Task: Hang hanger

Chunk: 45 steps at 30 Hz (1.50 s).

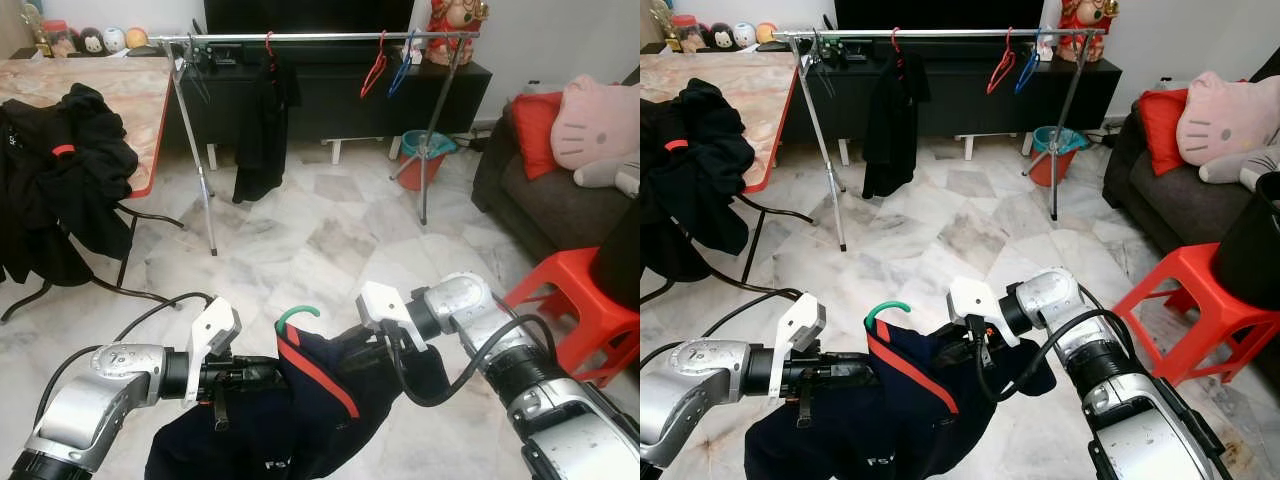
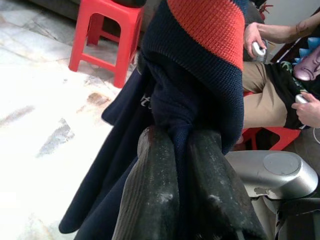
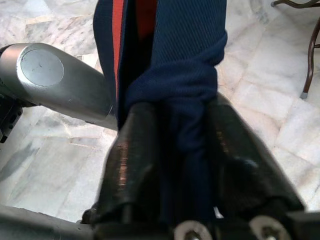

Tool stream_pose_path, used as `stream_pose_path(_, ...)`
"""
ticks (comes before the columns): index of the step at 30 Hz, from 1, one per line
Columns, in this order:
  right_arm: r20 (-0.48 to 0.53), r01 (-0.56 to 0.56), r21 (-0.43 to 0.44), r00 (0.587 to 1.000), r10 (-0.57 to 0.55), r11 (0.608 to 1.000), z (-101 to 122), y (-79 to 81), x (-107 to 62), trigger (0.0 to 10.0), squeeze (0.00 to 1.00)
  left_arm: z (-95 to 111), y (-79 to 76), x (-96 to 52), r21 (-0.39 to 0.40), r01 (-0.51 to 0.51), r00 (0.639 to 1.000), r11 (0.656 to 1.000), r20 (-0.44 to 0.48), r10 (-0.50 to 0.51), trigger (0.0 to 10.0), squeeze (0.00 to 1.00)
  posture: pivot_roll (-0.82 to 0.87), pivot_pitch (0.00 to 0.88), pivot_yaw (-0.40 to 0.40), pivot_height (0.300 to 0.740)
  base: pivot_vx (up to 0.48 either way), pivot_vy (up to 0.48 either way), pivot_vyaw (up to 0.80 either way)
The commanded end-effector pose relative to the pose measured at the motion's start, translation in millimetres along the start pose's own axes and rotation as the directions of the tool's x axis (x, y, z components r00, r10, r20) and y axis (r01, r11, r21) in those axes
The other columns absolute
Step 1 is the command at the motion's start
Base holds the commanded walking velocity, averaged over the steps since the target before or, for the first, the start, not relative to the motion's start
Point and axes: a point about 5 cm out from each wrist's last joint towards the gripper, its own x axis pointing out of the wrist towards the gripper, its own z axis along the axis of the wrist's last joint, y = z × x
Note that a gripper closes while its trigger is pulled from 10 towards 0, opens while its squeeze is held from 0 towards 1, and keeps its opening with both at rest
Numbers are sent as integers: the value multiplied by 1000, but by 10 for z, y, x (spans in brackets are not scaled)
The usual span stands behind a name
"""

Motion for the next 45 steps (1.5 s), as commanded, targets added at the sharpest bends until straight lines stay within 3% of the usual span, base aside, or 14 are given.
stream_pose_path(1,15,-1,-31,1000,2,1000,54,-4,-41,7569,1000,57,-14,24,22,12,1000,1000,12,-12,0,0,174,0,-70,732,0,0,0)
stream_pose_path(7,15,-4,-38,1000,5,999,65,-6,-33,8745,1000,61,-11,23,21,11,1000,1000,12,-11,0,0,174,0,-70,732,0,0,0)
stream_pose_path(8,15,-4,-39,1000,5,999,66,-7,-30,9255,718,62,-10,23,21,11,1000,1000,12,-11,0,0,174,0,-70,732,0,0,0)
stream_pose_path(9,15,-5,-40,1000,6,999,64,-5,-27,9255,718,62,-10,24,21,11,1000,1000,12,-11,0,0,174,0,-70,732,0,0,0)
stream_pose_path(10,14,-9,-41,1000,9,999,62,-2,-24,10000,0,63,-10,24,21,11,1000,1000,12,-11,0,0,176,0,-71,732,0,0,0)
stream_pose_path(33,-91,305,-47,947,-308,951,-30,-139,-639,10000,0,-62,194,3,75,-168,984,983,-52,172,0,0,157,0,-62,732,0,0,0)
stream_pose_path(34,-96,393,-46,913,-396,918,-39,-190,-704,10000,0,-87,281,-15,90,-248,965,965,-61,253,431,0,158,0,-65,732,0,0,0)
stream_pose_path(35,-88,475,-38,875,-477,879,-41,-238,-754,10000,0,-112,347,-38,97,-308,947,947,-68,315,3059,0,157,0,-65,732,0,0,0)
stream_pose_path(36,-84,671,20,740,-667,742,-88,-343,-878,10000,0,-162,518,-108,96,-467,878,879,-68,474,10000,0,154,0,-68,732,0,0,0)
stream_pose_path(41,-116,823,88,568,-815,561,-196,-399,-989,10000,0,-194,642,-173,68,-583,809,810,-46,586,10000,0,156,0,-69,732,0,0,0)
stream_pose_path(42,-167,901,177,425,-890,397,-344,-391,-1055,10000,0,-217,726,-225,32,-669,742,743,-23,670,10000,0,153,0,-68,732,0,0,0)
stream_pose_path(43,-167,901,177,425,-890,397,-344,-391,-1055,10000,0,-217,726,-225,32,-669,742,743,-23,670,10000,0,153,0,-68,732,0,0,0)
stream_pose_path(44,-264,940,278,273,-925,198,-594,-308,-1095,10000,0,-233,799,-286,1,-752,659,659,3,752,10000,0,152,0,-68,732,0,0,0)
stream_pose_path(45,-321,947,304,203,-925,103,-735,-238,-1101,10000,0,-236,827,-318,-19,-787,617,617,16,787,10000,0,151,0,-68,732,0,0,0)
